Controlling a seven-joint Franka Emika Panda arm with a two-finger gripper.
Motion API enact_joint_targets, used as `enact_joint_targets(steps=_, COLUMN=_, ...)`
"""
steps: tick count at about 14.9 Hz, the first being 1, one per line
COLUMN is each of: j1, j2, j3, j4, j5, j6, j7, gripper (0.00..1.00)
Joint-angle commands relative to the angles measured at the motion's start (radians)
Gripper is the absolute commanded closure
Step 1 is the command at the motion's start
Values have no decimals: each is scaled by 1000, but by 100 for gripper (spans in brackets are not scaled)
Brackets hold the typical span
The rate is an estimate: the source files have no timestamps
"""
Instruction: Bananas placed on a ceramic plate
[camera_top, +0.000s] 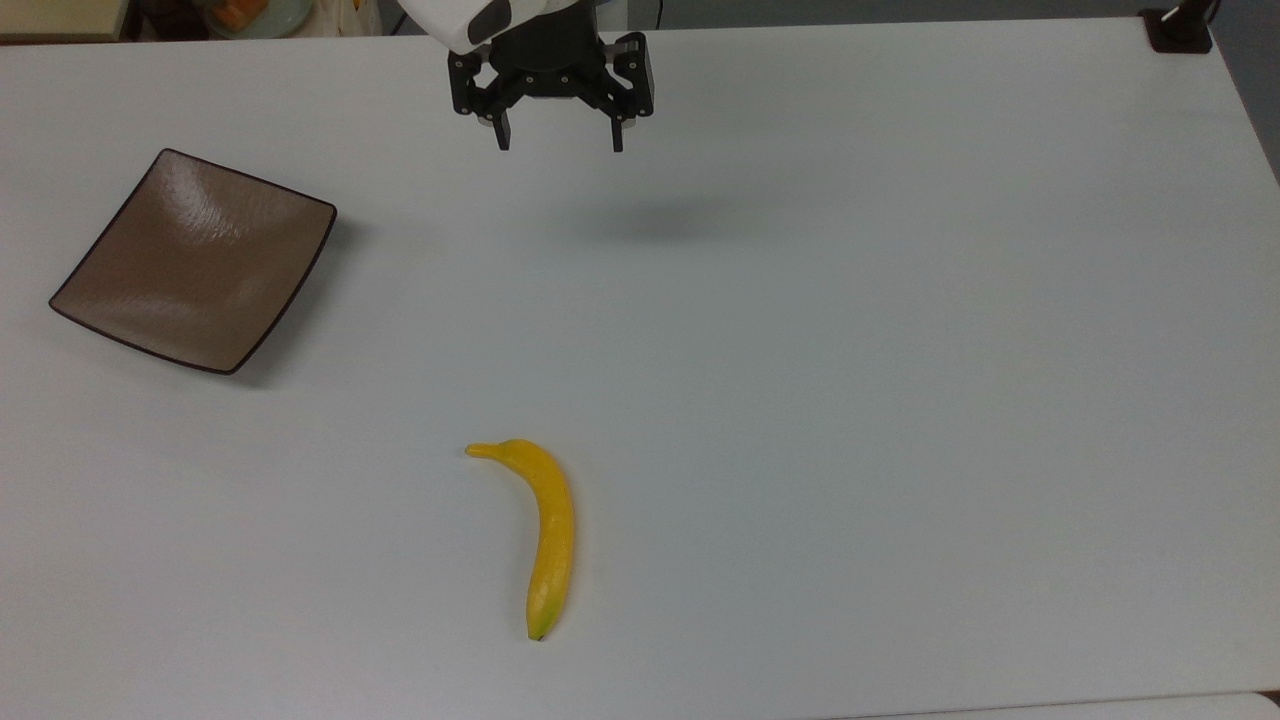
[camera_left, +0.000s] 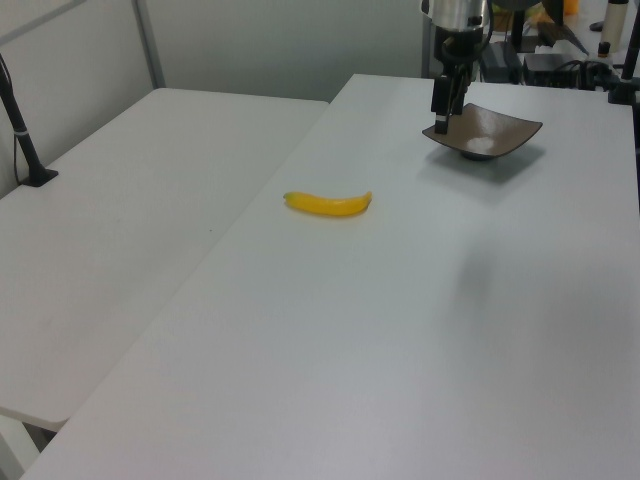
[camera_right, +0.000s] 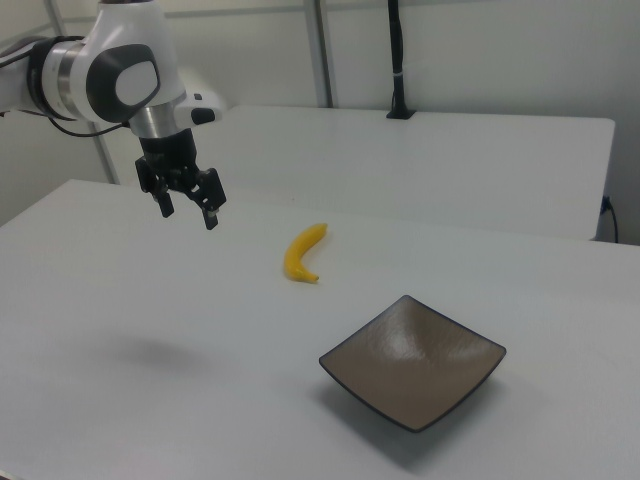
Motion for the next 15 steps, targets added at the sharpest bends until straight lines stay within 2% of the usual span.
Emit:
enact_joint_targets(steps=1, j1=-8, j2=-11, j3=10, j4=-22, j5=-8, j6=28, j7=-21, gripper=0)
enact_joint_targets(steps=9, j1=-7, j2=9, j3=10, j4=-12, j5=2, j6=48, j7=-19, gripper=0)
enact_joint_targets(steps=11, j1=-4, j2=29, j3=10, j4=-12, j5=10, j6=132, j7=-6, gripper=0)
enact_joint_targets(steps=15, j1=26, j2=154, j3=10, j4=43, j5=25, j6=339, j7=-6, gripper=0)
